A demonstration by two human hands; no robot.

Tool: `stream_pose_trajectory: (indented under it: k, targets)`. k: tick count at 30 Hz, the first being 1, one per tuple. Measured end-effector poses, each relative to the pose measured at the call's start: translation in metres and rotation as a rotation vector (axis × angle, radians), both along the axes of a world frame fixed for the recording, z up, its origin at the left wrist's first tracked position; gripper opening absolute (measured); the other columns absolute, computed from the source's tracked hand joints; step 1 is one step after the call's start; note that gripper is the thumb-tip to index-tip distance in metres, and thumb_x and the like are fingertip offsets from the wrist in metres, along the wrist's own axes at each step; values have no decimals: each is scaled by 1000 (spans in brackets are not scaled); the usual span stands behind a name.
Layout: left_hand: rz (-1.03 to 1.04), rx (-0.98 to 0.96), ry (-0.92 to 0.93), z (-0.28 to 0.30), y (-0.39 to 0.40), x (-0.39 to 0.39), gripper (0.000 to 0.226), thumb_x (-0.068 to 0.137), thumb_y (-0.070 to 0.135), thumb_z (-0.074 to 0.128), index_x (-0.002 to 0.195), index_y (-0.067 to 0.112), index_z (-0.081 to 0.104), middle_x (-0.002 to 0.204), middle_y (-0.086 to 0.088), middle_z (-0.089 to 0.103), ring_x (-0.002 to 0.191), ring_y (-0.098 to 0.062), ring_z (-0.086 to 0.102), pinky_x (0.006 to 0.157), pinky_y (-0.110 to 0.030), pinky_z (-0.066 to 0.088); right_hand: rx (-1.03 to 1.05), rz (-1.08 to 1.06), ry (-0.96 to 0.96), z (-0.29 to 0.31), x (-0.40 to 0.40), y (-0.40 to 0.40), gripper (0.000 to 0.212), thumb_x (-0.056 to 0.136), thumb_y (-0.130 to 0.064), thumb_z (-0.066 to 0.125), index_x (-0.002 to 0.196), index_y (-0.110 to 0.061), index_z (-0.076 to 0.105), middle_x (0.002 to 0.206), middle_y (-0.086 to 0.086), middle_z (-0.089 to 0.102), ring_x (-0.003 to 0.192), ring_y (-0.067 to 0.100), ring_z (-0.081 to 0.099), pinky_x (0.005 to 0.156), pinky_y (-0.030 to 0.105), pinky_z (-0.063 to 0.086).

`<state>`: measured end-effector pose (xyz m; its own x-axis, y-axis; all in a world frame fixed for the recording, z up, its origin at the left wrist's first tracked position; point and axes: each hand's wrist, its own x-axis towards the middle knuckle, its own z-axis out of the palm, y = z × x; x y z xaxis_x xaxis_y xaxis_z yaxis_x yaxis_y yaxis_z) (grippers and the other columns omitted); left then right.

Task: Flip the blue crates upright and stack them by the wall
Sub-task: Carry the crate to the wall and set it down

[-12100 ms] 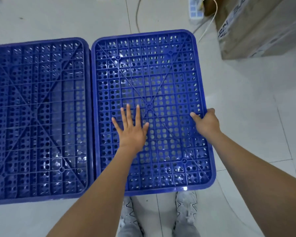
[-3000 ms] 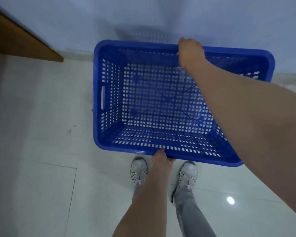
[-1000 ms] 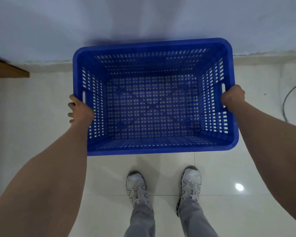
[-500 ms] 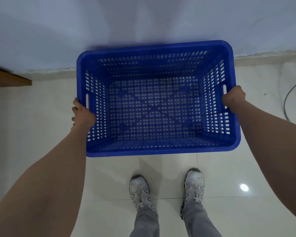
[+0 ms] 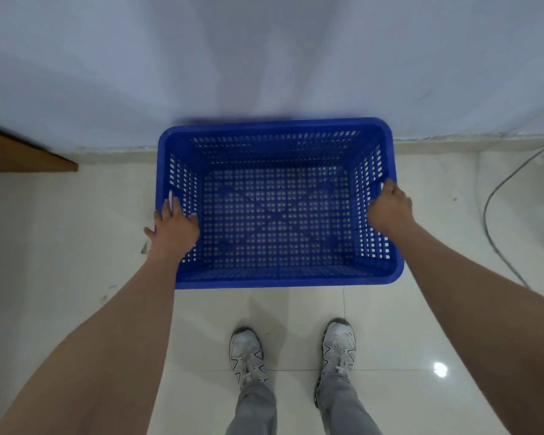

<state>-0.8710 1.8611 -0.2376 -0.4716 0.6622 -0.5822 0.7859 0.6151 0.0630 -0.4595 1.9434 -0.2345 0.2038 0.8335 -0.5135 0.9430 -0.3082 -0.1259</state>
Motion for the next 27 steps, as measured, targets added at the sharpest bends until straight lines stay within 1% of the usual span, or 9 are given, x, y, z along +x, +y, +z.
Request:
stream_pose_trajectory:
  k: [3,6,8,11,13,17,21,24,27]
  targets:
    - [-156,9,-9,72,2,25,62,106,41,22,160,17,7,169,-1,1,155,-26,0,121,-59,8,-11,165,26,73,-24,-10,68,100,-27,40,154,0,10,160,17,20,147,32,21,120,48,15]
    - [-219,14,-14,168,1,50,62,105,42,19,160,17,8,169,1,3,155,-23,2,121,-58,9,22,273,47,171,-43,-14,65,102,-32,35,155,-3,9,162,13,14,150,27,15,123,44,10]
    - [-246,49,-16,238,-3,65,61,105,43,18,160,17,11,168,2,6,155,-22,5,120,-59,10,77,313,64,243,-51,-16,64,103,-32,34,155,-3,11,162,13,15,150,26,14,123,43,9]
    - [-259,113,-25,340,-10,82,61,105,42,20,160,16,14,168,1,10,155,-22,7,119,-59,13,179,362,50,347,-53,-26,63,102,-33,35,154,-2,17,161,14,21,149,26,18,122,44,11]
    - [-267,167,-26,407,-19,93,61,105,43,20,159,16,16,168,-2,12,154,-23,8,120,-59,15,240,374,35,416,-48,-40,62,103,-33,33,154,-2,16,161,14,20,149,27,17,122,43,10]
    - [-349,262,-13,524,-45,116,62,105,44,16,160,14,11,168,-2,7,155,-24,4,121,-58,11,357,364,-6,540,-31,-82,61,104,-32,30,154,-3,13,162,13,17,150,26,14,123,43,8]
    - [-504,367,1,617,-68,143,63,105,45,15,159,14,13,168,-1,10,155,-23,5,120,-60,10,448,271,-50,633,-9,-144,61,104,-34,29,155,-3,12,162,12,16,151,25,12,123,42,7]
    - [-637,427,-5,673,-85,173,64,105,45,14,160,13,10,168,1,8,155,-22,3,121,-60,6,493,156,-106,683,10,-205,61,105,-35,27,155,-3,11,162,11,15,151,25,11,123,42,5]
    - [-800,500,-13,716,-122,223,63,105,42,14,160,13,9,168,1,7,155,-23,2,121,-60,6,501,48,-176,710,36,-281,61,105,-35,27,154,-3,12,162,11,17,150,25,13,123,43,6]
